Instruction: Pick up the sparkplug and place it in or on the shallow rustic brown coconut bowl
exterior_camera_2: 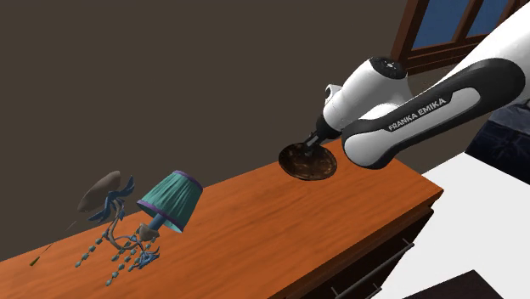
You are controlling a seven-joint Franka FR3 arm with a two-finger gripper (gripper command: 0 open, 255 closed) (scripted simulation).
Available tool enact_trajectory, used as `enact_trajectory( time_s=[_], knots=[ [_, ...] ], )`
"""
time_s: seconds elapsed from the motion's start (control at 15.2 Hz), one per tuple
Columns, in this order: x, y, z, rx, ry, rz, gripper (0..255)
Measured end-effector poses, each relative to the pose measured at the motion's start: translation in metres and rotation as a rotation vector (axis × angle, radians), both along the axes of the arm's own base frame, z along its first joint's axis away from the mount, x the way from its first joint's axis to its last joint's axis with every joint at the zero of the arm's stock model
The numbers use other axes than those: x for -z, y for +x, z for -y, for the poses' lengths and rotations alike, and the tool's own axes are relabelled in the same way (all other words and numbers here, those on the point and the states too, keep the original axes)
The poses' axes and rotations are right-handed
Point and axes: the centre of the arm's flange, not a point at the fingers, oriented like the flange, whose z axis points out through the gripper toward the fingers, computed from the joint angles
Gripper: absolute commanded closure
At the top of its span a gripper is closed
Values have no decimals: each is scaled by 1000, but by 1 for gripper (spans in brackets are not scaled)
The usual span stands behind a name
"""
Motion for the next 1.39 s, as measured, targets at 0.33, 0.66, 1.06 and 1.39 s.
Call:
enact_trajectory(
  time_s=[0.33,0.66,1.06,1.39],
  knots=[
    [12,0,0,0,0,0,255],
    [12,0,0,0,0,0,0],
    [7,-4,-1,-1,0,0,0],
    [-29,-23,5,0,0,1,0]
  ],
)
